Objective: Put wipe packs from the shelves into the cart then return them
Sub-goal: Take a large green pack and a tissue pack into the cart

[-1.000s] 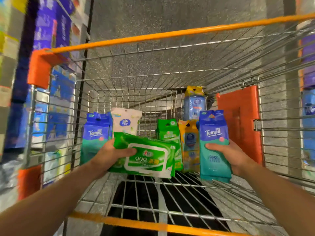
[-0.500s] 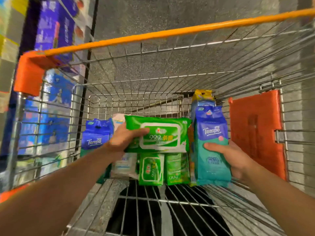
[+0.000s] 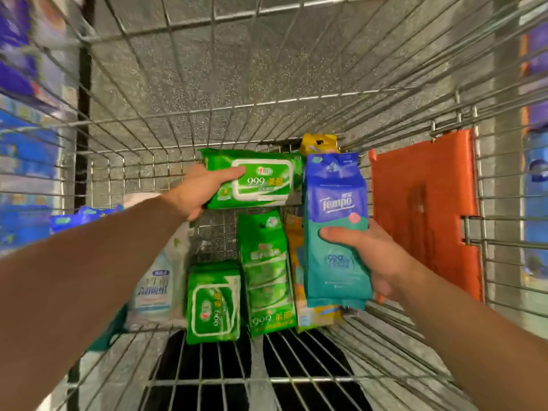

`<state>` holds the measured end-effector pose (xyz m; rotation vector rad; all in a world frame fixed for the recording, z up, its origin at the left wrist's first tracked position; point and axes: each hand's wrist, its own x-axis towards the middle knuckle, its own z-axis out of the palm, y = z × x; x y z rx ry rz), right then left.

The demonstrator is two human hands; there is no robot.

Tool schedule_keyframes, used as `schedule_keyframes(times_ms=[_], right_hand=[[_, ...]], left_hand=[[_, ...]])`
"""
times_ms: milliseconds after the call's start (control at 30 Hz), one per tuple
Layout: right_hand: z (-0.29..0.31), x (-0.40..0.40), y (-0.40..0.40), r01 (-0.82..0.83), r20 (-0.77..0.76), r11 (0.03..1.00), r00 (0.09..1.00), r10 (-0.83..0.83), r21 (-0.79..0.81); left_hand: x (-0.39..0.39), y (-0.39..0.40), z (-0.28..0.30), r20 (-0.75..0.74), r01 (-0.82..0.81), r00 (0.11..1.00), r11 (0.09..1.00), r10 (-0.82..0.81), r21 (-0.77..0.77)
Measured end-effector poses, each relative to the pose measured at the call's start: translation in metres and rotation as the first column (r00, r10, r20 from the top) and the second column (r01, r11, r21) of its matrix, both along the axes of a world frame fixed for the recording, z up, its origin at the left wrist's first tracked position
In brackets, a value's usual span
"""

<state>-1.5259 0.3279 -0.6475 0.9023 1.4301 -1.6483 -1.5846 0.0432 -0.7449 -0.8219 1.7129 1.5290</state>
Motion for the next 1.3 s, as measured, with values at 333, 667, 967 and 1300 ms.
schedule_keyframes(times_ms=[333,667,967,1300], right_hand=[[0.004,-0.005,-0.010,0.017,0.022,1.000,1.000,-0.018,0.020],[0.006,0.030,-0.091,-0.089,0.114,0.993,0.989,0.097,-0.073],[0.017,0.081,-0.235,-0.244,0.040,0.919,0.962,0.269,-0.308],[-0.006,0.110,-0.327,-0.546,-0.142,0.813,0.805,0.576,0.202]], left_hand=[[0.004,0.011,0.029,-0.102,0.232,0.926,0.759,-0.365,-0.609],[0.087,-0.064,0.092,-0.088,0.048,0.994,0.968,-0.071,-0.245],[0.165,-0.106,0.163,-0.016,-0.192,0.981,0.950,0.194,-0.248],[0.228,-0.141,0.188,-0.097,-0.471,0.882,0.874,0.461,-0.123]])
